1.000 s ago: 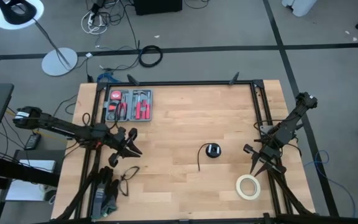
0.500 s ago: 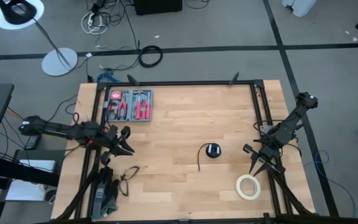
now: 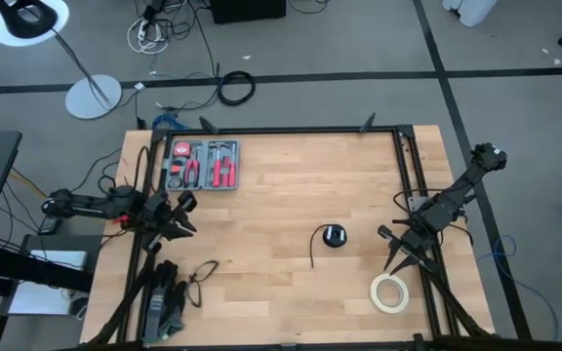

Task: Coil cords
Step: Return to Home Position

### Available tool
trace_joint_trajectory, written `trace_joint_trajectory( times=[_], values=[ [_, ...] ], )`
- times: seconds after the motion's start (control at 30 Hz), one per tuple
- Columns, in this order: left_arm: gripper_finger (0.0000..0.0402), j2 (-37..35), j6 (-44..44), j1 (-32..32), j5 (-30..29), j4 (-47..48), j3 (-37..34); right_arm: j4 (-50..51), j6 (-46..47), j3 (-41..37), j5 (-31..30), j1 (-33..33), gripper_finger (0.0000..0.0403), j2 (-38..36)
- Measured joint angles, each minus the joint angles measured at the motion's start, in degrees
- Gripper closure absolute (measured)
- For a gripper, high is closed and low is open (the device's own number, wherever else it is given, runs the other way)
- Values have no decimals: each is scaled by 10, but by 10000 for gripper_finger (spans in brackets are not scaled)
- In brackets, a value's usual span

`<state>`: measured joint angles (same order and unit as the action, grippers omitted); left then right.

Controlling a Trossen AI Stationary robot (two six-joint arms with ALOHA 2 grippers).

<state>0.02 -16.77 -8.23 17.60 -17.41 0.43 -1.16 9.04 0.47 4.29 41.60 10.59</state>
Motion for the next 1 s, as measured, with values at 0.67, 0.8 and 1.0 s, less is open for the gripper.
trace_joint_trajectory(
  times=[0.67, 0.8, 1.0],
  values=[
    [337, 0, 0, -10, 0, -11, 0, -9, 0, 0, 0, -2, 318, -1],
    [337, 0, 0, -10, 0, -11, 0, -9, 0, 0, 0, -2, 318, -1],
    [337, 0, 0, -10, 0, -11, 0, -9, 0, 0, 0, -2, 318, -1]
  ],
)
